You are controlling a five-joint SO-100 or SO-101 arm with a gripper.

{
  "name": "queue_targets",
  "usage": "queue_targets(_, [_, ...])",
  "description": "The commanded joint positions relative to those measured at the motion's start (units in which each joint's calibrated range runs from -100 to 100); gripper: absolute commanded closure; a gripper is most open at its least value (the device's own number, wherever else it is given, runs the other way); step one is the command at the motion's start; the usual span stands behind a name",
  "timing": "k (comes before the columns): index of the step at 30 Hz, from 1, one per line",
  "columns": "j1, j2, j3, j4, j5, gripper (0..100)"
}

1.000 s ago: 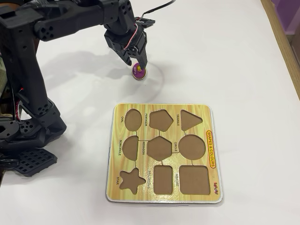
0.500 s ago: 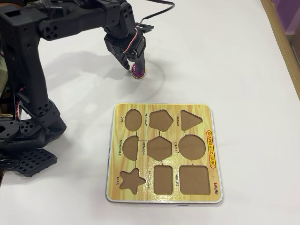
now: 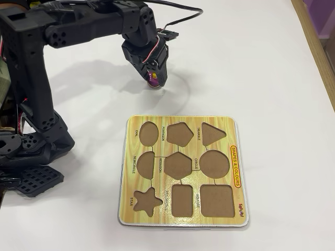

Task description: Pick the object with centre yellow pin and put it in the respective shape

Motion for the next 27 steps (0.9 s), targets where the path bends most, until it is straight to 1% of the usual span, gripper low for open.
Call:
queue_targets(1, [0.6, -0.9, -2.7, -3.0, 0.1, 85])
queue_targets(6, [0.2, -0.9, -2.7, -7.3, -0.3, 85])
queue_targets(27, [-0.7, -0.8, -0.5, -6.6, -0.3, 86])
